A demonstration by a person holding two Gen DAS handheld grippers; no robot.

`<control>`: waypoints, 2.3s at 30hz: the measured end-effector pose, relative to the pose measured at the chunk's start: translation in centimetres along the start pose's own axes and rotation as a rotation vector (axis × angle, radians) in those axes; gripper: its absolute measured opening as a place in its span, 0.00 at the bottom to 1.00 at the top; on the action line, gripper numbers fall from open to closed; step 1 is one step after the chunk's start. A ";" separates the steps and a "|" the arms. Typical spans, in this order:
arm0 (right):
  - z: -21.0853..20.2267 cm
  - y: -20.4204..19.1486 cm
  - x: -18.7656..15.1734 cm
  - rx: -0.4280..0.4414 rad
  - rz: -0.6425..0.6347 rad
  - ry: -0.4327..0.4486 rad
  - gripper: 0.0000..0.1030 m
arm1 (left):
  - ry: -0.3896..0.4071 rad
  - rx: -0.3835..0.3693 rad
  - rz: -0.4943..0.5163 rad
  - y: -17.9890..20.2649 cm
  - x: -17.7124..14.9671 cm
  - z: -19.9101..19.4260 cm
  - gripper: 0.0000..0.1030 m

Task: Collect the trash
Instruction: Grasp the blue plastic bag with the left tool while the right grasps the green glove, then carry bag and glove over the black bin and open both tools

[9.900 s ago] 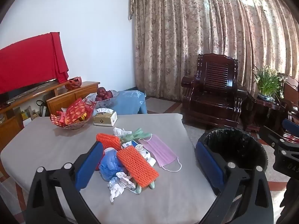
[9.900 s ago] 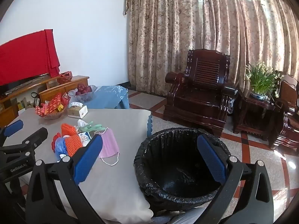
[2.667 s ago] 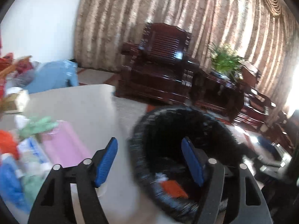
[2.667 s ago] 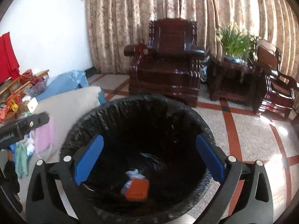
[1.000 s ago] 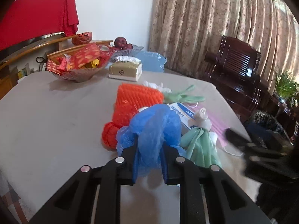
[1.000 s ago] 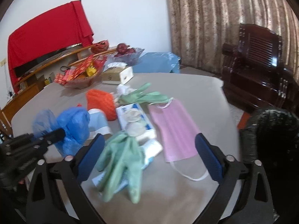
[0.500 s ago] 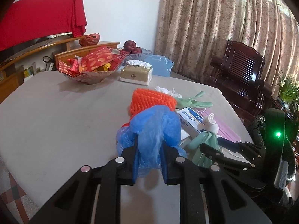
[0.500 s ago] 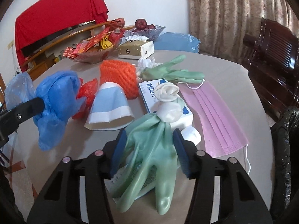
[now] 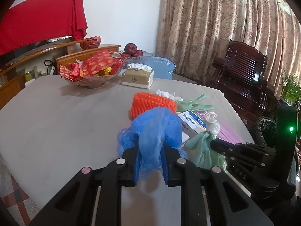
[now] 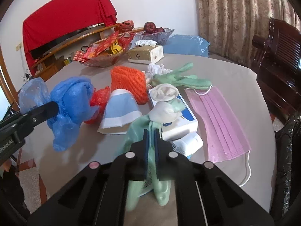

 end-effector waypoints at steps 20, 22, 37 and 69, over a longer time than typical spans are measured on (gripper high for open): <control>-6.6 1.5 1.5 -0.007 0.036 0.116 0.04 | 0.048 -0.010 0.045 2.6 1.5 -2.3 0.18; -8.2 2.2 1.7 -0.017 0.042 0.144 0.04 | 0.070 -0.032 0.062 3.9 2.0 -3.1 0.18; -22.0 13.1 -1.3 -0.243 0.167 0.313 0.04 | 0.155 -0.283 0.234 18.7 4.7 -7.2 0.18; -22.7 32.7 -14.6 -0.565 0.491 0.190 0.78 | 0.010 -0.523 0.420 38.8 3.0 -1.3 0.67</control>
Point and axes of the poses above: each gripper's, at about its wrist camera, not at the fingertips, and z roughly the way its jaws point, y to its right, x to its top, the point moved 10 cm from there along z, roughly the way its jaws point, and after that the axes turned 14 degrees about -y, right-handed, at the moved point
